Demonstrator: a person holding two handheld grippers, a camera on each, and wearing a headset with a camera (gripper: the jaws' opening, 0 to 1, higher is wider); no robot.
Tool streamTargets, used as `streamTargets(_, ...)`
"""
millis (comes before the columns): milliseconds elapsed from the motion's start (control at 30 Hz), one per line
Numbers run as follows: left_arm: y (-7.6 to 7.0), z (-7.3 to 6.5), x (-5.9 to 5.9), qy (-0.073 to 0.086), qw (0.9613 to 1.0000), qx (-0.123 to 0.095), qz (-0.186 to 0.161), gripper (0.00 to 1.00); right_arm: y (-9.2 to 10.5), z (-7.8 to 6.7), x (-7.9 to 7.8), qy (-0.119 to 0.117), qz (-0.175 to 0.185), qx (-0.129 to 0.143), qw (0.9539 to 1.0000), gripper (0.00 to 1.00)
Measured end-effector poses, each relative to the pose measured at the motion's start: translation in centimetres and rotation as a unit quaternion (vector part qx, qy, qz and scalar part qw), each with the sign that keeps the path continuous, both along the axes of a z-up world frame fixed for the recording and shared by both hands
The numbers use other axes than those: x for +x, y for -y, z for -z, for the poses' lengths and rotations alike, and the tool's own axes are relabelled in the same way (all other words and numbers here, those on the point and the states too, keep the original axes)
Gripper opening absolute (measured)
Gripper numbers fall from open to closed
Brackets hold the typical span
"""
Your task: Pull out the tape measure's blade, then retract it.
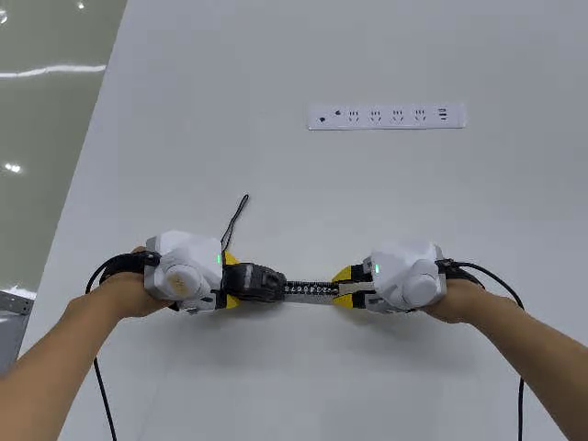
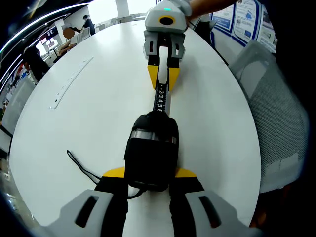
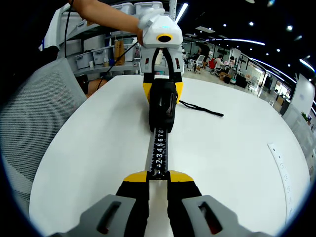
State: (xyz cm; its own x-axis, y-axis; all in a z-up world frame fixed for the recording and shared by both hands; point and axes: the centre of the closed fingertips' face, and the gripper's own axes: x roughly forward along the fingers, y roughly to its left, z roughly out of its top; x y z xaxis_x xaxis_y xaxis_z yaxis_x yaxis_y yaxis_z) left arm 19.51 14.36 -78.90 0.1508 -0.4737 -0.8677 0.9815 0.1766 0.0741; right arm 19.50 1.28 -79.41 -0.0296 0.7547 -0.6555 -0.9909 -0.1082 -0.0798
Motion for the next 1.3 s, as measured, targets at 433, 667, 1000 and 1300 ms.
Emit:
streamTargets(433, -0.1, 0.2, 0.1, 0.0, 1.0, 0.0, -0.001, 0.27, 0.4, -0.1, 0.0, 0.0, 0.0, -0.001, 1.0, 0.12)
streamTargets(667, 0.0, 0.0, 0.0, 0.0, 1.0, 0.0, -0.001, 0.27, 0.7, 0.0, 0.0, 0.0, 0.0, -0.002, 1.0, 0.12)
streamTargets(1000, 0.1, -0.3, -0.1, 0.0, 1.0, 0.0, -0.001, 0.27, 1.0, 0.0, 0.0, 0.0, 0.0, -0.002, 1.0, 0.12)
streamTargets(1300, 0.0, -0.1, 0.0, 0.001, 1.0, 0.001, -0.001, 0.27, 1.4, -0.1, 0.0, 0.0, -0.001, -0.003, 1.0, 0.12)
